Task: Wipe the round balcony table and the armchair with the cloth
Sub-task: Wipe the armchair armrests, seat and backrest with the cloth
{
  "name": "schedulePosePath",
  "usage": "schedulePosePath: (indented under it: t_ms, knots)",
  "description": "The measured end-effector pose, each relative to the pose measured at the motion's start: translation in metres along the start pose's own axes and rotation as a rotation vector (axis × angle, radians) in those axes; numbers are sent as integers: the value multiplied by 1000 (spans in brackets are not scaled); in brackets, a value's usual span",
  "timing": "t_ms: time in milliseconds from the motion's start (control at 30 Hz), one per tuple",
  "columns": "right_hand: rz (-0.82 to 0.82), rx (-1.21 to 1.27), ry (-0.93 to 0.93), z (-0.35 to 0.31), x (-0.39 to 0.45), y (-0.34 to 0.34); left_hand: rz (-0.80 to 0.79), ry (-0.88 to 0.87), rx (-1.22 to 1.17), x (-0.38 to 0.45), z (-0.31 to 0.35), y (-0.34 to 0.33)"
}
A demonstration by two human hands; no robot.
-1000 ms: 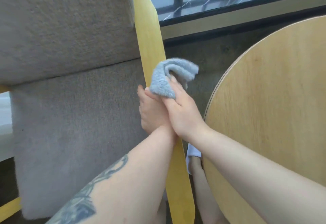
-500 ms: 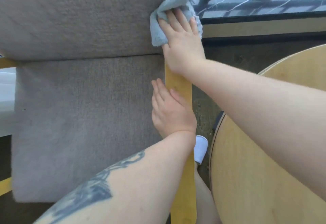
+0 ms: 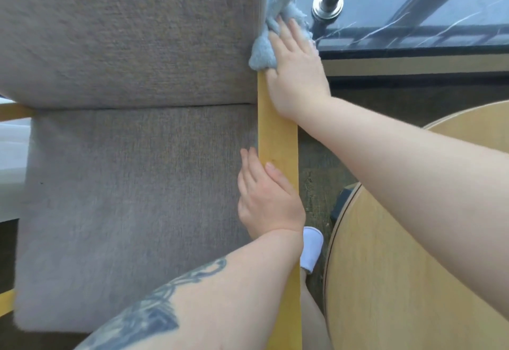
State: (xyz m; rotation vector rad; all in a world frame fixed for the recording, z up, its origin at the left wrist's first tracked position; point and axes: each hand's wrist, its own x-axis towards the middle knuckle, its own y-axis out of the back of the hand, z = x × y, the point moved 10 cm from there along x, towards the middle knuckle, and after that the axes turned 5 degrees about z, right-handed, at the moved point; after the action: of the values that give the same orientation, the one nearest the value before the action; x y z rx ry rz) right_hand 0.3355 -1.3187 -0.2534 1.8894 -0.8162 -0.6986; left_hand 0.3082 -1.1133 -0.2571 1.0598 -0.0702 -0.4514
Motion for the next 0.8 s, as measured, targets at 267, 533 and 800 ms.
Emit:
schedulePosePath:
  t_ms: [267,533,800]
  knots:
    - [-65,-45,115,-2,39,22,3,1,35,-1,-1,1]
    - [-403,249,61,20,8,-33,16,-15,72,0,1,0]
    - [65,949,-607,51,-72,-21,29,2,46,2,4,1]
